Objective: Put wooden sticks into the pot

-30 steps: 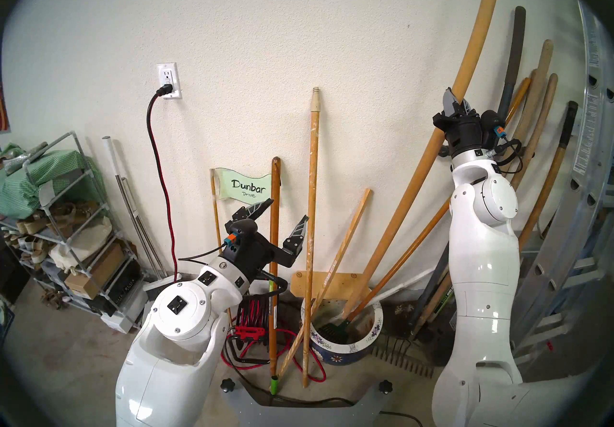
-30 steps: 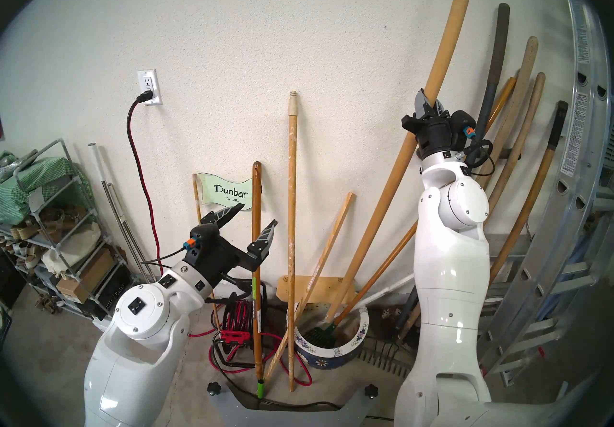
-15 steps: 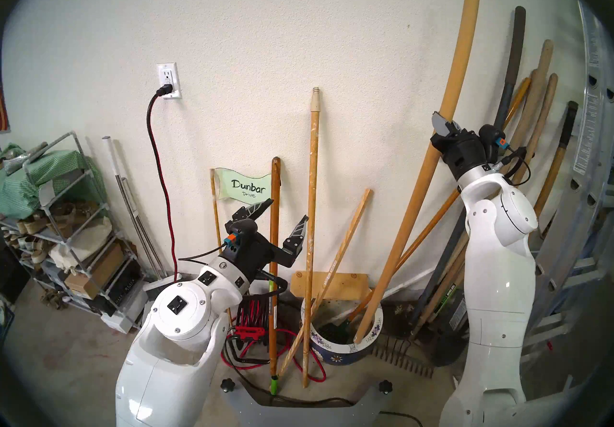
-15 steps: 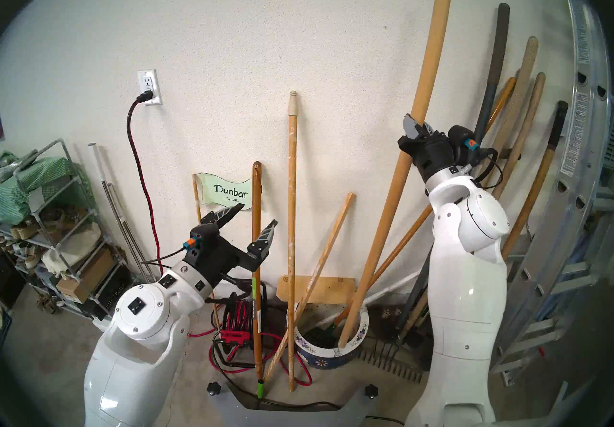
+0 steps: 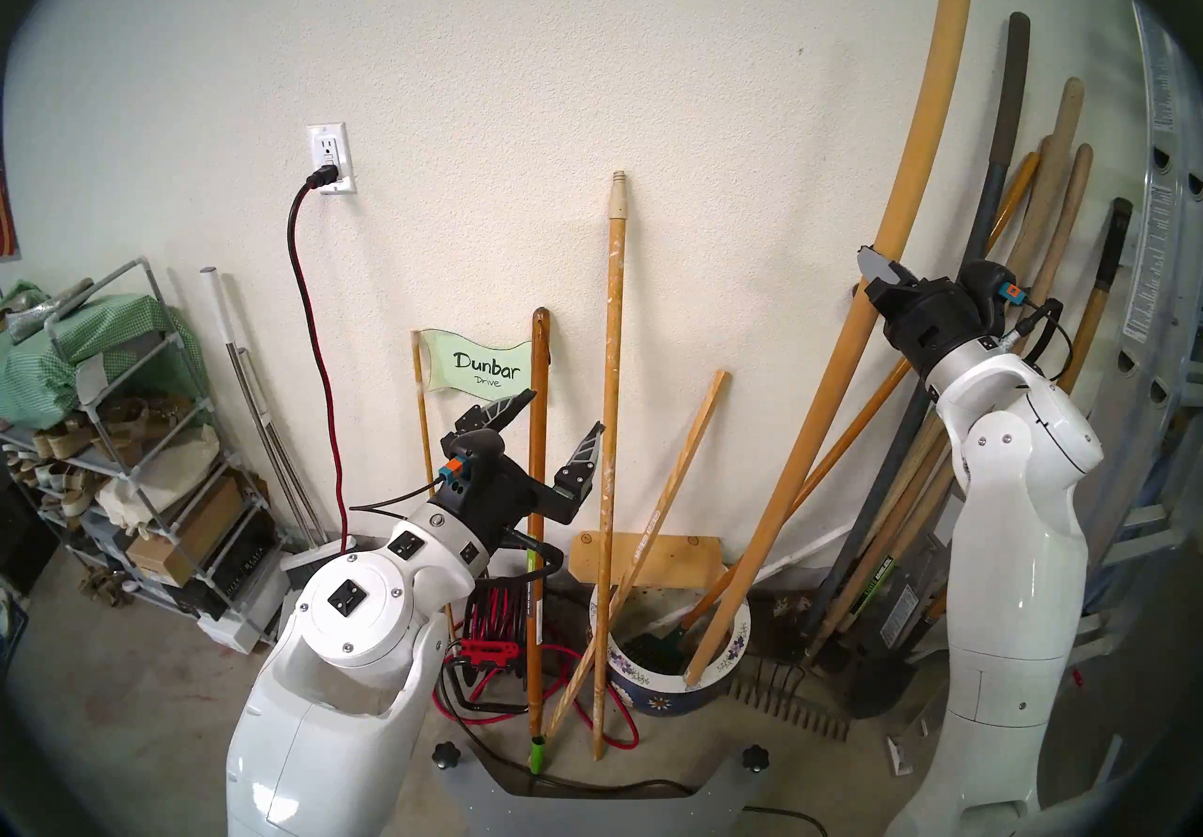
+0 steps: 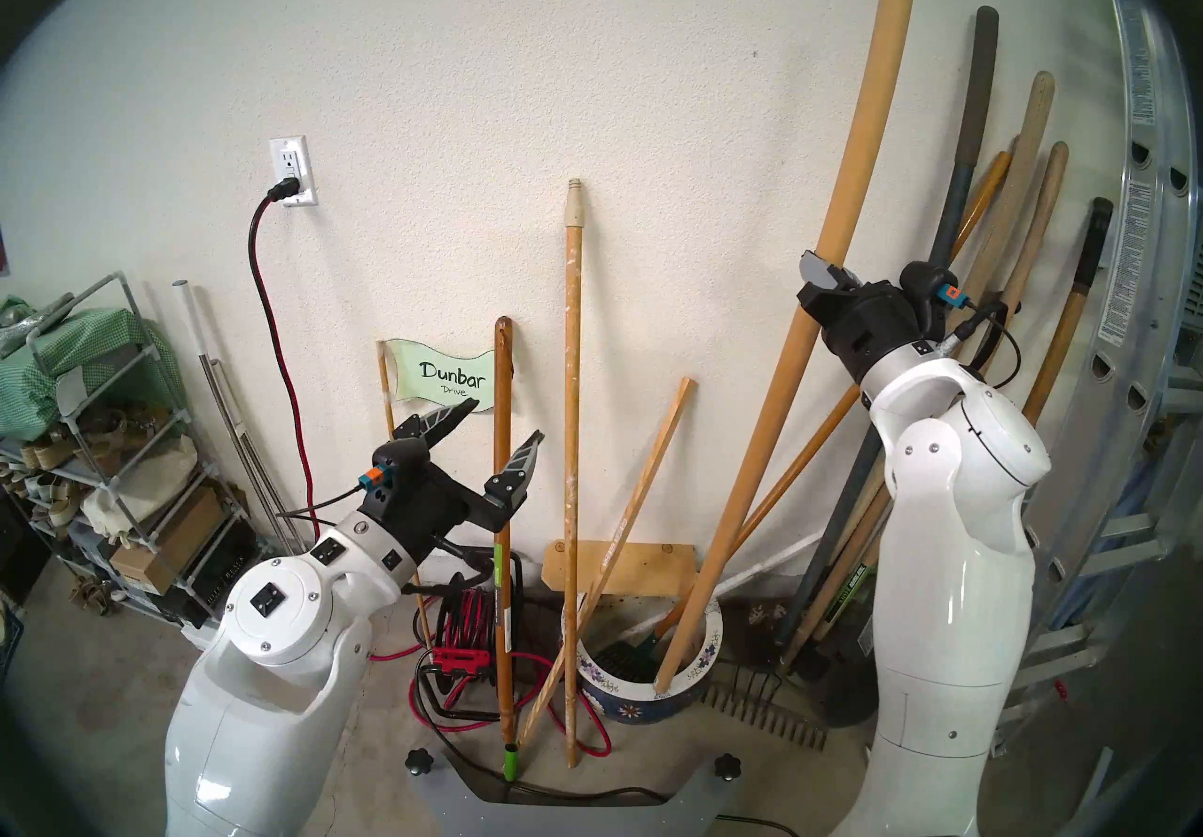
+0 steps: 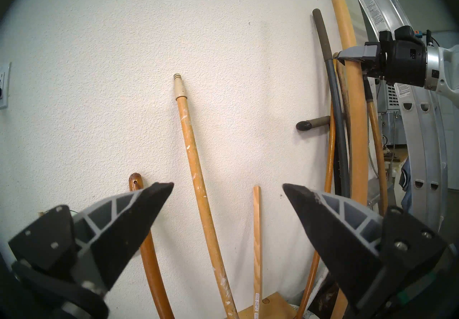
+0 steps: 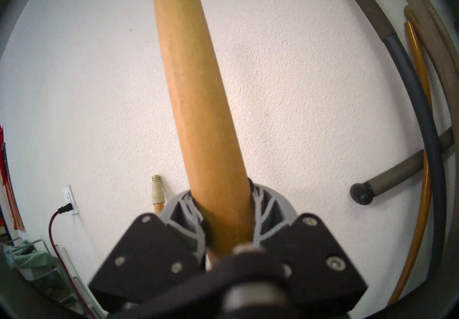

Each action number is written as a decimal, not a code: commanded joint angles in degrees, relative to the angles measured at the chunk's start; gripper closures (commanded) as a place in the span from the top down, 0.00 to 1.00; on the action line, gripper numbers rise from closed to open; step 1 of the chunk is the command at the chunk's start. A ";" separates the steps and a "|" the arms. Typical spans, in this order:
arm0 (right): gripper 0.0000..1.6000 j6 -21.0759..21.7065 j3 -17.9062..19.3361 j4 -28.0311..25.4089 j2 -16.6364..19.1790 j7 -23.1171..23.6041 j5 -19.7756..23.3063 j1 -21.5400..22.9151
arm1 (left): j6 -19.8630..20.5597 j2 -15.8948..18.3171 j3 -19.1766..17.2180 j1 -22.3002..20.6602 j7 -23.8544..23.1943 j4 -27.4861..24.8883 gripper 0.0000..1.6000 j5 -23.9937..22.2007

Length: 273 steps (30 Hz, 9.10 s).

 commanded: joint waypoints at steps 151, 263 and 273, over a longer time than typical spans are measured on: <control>0.00 -24.29 -20.94 69.62 -0.16 -6.42 -27.09 31.06 | 0.00 0.00 -0.01 0.00 0.01 -0.01 1.00 0.00; 1.00 -21.48 -12.01 18.26 4.37 11.65 -16.03 -5.42 | 0.00 0.00 -0.01 0.00 0.01 0.00 1.00 0.00; 1.00 -13.02 -9.45 10.28 4.00 10.55 -13.83 -9.47 | 0.00 0.00 -0.01 0.00 0.01 -0.01 1.00 0.00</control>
